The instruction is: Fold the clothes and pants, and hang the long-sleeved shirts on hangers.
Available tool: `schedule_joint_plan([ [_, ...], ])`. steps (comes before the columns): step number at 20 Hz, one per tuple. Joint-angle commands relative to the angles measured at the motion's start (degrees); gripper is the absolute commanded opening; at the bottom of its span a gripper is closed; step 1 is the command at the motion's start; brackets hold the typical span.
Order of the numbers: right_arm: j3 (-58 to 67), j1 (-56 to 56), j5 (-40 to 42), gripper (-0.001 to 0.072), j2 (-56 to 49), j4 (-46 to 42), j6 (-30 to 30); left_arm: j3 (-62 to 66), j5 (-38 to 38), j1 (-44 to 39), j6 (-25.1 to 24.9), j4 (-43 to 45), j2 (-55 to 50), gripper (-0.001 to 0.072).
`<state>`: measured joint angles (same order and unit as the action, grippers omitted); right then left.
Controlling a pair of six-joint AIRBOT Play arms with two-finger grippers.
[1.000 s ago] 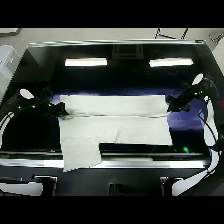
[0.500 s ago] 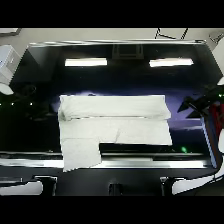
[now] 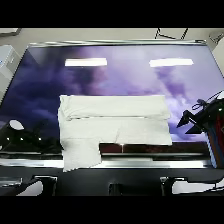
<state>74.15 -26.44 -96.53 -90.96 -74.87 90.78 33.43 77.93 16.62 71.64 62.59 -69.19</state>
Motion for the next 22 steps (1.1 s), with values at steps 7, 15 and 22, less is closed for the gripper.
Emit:
schedule_joint_plan([
  [7,-2.93,-0.09,0.22,0.0566,1.18,0.94,-1.16,-7.72,-8.39,0.07,-0.90,-8.52,1.42,0.0260],
  [15,-18.32,-0.02,11.08,0.0565,1.18,7.65,-6.60,-7.56,-8.26,0.07,-0.94,-8.48,1.49,0.0027],
  [22,-23.17,-0.02,14.95,0.0245,1.14,10.86,-7.04,-5.16,-6.95,0.09,-0.96,-8.46,1.79,0.0027],
])
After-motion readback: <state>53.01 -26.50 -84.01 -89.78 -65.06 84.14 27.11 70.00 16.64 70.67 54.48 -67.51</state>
